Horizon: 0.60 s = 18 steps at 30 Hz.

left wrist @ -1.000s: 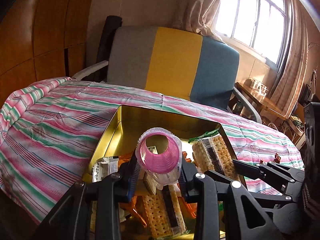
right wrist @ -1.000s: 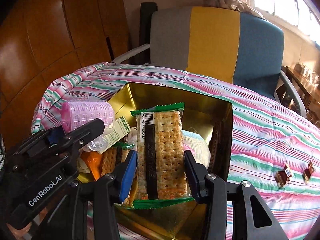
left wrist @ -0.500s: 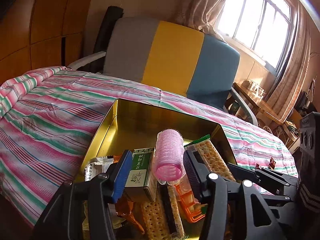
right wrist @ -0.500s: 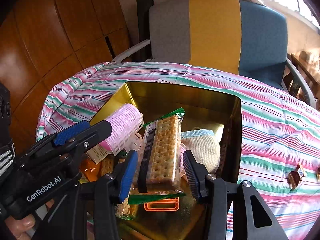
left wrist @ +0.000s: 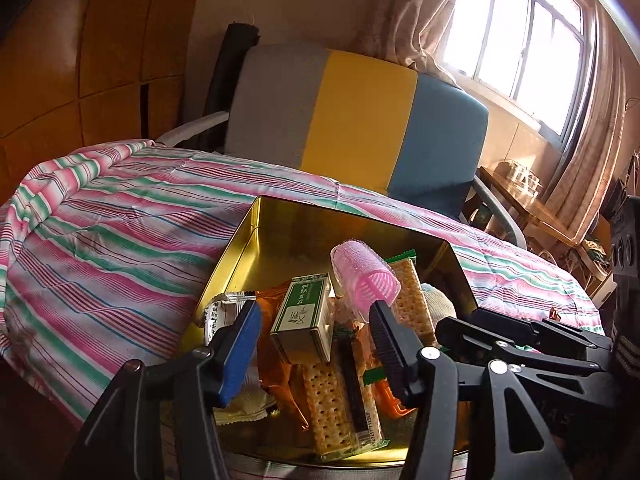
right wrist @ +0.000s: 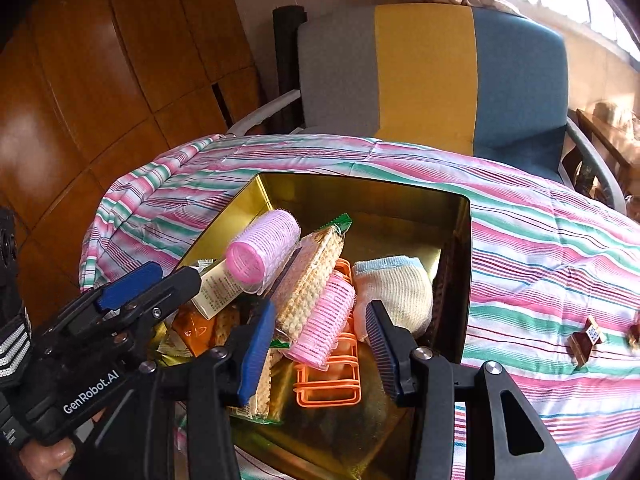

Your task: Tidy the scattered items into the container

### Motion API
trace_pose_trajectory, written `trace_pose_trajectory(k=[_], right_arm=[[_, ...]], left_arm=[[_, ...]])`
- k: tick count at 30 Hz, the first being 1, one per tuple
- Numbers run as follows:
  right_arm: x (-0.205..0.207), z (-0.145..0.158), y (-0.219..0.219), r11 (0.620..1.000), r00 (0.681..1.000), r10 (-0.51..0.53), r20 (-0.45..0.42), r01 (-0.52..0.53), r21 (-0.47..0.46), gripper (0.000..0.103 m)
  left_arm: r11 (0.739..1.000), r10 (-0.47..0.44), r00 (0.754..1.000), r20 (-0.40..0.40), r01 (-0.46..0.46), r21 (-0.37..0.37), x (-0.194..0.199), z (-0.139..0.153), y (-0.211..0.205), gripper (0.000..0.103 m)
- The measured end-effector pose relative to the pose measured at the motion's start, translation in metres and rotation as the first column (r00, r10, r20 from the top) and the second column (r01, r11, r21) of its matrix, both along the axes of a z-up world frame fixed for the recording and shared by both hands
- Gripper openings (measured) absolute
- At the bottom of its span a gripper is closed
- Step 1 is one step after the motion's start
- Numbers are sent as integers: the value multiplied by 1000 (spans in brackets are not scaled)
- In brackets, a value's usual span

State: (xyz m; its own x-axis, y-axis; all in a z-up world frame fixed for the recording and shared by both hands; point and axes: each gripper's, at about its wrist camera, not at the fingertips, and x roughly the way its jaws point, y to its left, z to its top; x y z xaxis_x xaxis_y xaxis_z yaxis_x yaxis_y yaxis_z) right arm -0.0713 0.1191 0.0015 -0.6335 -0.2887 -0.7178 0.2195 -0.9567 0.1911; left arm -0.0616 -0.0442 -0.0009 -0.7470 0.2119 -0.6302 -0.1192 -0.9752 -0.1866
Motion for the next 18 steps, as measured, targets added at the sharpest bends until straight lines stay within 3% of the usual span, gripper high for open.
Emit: trace_pose_trajectory(k=[9, 14, 16, 18], right_arm=[[25, -7, 0, 997, 999, -45, 8, 44, 55, 53], [48, -4, 2, 991, 995, -94, -26, 96, 96, 62], [55, -1, 2, 989, 994, -105, -36, 108, 104, 74], [60, 1, 1, 987, 993, -111, -42, 116, 111, 79]], left_arm=[[990, 96, 995, 7, -95, -106, 30, 2, 4, 58], [975, 148, 989, -3, -147, -169, 49, 8, 10, 58], [972, 165, 986, -4, -164, -170, 55, 12, 10, 58], [970, 188, 982, 0, -186, -159, 60, 16, 7, 58]])
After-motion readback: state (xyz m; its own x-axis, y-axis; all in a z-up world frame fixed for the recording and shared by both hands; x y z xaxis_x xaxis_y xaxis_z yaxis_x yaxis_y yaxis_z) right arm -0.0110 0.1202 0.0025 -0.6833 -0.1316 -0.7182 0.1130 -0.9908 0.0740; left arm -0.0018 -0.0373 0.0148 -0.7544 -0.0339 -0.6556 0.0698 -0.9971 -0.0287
